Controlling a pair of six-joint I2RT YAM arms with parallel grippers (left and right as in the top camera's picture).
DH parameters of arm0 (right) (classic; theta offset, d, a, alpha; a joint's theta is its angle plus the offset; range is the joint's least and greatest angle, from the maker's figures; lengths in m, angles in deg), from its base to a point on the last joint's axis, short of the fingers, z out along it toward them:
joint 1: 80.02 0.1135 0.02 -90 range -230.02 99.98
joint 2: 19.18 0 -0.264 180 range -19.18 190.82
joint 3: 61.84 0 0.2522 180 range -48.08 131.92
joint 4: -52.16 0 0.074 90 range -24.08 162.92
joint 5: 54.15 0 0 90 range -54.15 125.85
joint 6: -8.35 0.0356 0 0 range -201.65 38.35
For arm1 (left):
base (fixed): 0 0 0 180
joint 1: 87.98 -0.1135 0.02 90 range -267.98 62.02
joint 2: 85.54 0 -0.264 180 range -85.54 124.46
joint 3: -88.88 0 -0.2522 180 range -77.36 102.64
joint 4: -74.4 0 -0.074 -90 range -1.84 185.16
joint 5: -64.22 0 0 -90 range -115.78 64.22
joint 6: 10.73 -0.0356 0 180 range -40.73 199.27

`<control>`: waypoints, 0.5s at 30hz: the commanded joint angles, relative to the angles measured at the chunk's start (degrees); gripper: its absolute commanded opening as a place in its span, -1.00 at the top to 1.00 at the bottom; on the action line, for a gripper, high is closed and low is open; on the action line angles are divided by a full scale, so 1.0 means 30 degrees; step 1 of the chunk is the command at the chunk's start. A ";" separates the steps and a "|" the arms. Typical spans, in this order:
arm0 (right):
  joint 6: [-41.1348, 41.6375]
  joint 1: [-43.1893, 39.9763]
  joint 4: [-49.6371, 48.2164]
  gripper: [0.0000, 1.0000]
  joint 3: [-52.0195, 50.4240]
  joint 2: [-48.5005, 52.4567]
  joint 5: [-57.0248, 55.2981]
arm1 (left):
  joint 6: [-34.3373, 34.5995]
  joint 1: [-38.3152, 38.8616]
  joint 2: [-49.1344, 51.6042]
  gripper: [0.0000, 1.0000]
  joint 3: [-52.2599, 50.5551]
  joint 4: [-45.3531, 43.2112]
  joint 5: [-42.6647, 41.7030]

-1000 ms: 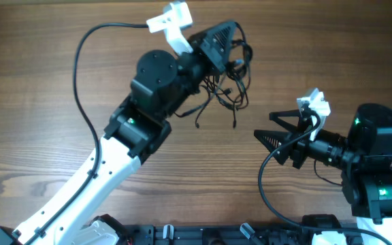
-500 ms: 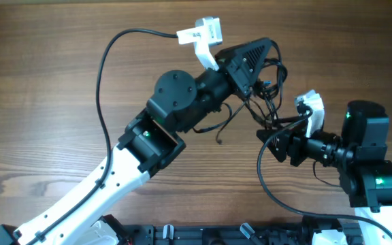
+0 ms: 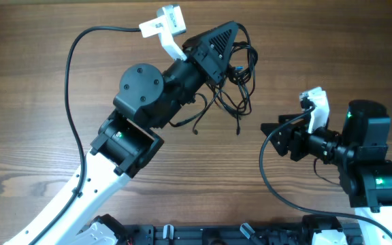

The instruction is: Untangle cables

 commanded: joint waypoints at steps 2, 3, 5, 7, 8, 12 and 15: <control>-0.0510 0.0058 -0.2171 -0.31 0.0095 -0.0044 0.6397 | 0.0102 0.0036 -0.0262 0.92 0.0335 0.0117 -0.0175; 0.0211 0.0058 -0.2827 -0.32 0.0095 -0.0029 0.6506 | 0.0102 0.0160 -0.0262 0.92 0.0335 0.0189 -0.0255; 0.1005 0.0058 -0.3687 -0.33 0.0095 -0.0022 0.6135 | 0.0102 0.0488 -0.0240 0.92 0.0335 0.0248 -0.0408; 0.1880 0.0058 -0.3912 -0.33 0.0095 -0.0015 0.5020 | 0.0095 0.0852 -0.0240 0.92 0.0335 0.0248 -0.0393; 0.2186 0.0058 -0.3861 -0.33 0.0095 -0.0007 0.4364 | 0.0095 0.1056 -0.0240 0.92 0.0335 0.0233 -0.0386; 0.2157 0.0058 -0.3840 -0.33 0.0095 0.0007 0.4473 | 0.0095 0.1617 -0.0204 0.92 0.0335 0.0248 -0.0393; 0.2164 0.0095 -0.3614 -0.33 0.0095 0.0007 0.4524 | 0.0095 0.1916 -0.0131 0.92 0.0335 0.0131 -0.0379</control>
